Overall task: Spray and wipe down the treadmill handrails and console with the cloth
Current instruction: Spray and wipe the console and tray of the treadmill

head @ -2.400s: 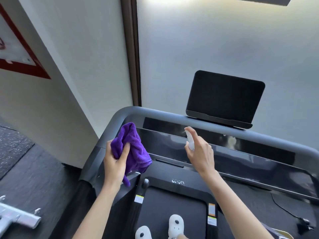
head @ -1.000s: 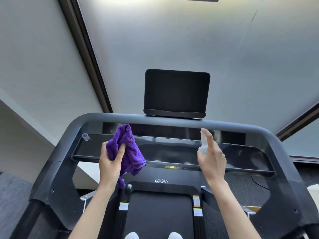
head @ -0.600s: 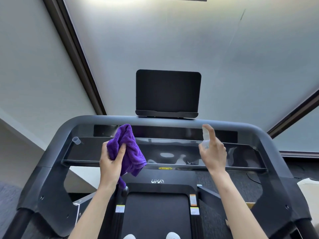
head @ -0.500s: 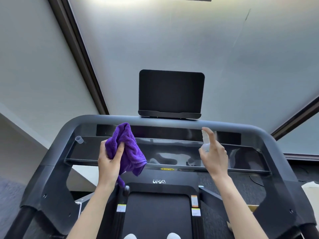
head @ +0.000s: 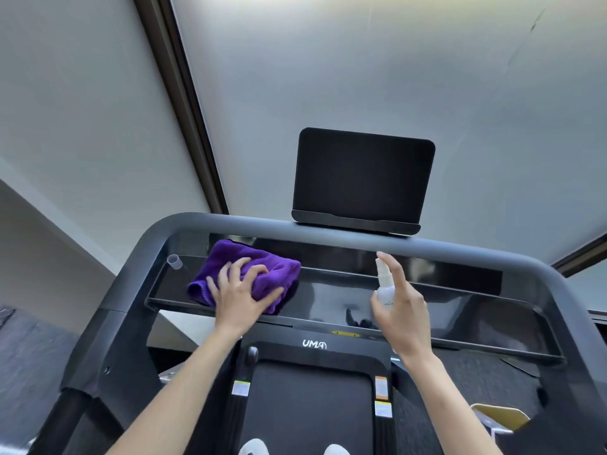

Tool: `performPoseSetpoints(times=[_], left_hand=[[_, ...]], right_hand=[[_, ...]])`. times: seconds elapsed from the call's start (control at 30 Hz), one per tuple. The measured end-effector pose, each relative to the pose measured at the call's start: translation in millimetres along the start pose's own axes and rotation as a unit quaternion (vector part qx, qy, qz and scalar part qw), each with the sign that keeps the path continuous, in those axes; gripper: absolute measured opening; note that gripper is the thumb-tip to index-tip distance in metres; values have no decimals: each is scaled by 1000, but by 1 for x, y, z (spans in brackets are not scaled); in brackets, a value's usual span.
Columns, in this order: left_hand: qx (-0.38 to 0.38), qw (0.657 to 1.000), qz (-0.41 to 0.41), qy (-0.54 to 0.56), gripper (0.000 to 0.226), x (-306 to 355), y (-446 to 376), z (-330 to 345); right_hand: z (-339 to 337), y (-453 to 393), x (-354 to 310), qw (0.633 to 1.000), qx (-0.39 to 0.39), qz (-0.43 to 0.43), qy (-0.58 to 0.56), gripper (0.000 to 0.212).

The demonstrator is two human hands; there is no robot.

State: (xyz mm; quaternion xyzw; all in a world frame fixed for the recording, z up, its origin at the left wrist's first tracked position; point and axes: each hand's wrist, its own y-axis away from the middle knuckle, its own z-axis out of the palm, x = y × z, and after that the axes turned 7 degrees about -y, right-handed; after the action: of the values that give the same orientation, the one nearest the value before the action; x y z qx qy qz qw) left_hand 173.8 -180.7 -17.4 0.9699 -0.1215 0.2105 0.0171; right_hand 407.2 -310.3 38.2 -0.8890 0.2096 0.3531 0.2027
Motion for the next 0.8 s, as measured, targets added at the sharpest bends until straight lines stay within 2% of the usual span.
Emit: performPoseSetpoints(times=[0.1,0.2,0.3,0.5,0.63,0.73,0.8], left_hand=[[19,999,-24,-28,76,14,-3,17],[59,997,-53,-12,58,38,-3,24],[58,997,-47,-16,41,49,-2,26],[34,997,-68,3,38,-6,-9,0],[20,991,-106,81,44,0,-10,0],[49,991,-126,4,44,32,-11,15],[41,992,-116,-28,39,55,-9,24]], right_hand=[[4,4,1,1000,-7,18,4,75],[9,6,-1,999,-19,39,-3,74],[14,4,-6,999,-28,39,-6,72],[21,-4,-17,998,-36,30,-31,72],[19,-1,-16,999,-22,35,-28,74],[14,6,-13,999,-16,45,-22,75],[10,9,-11,999,-16,46,-21,74]])
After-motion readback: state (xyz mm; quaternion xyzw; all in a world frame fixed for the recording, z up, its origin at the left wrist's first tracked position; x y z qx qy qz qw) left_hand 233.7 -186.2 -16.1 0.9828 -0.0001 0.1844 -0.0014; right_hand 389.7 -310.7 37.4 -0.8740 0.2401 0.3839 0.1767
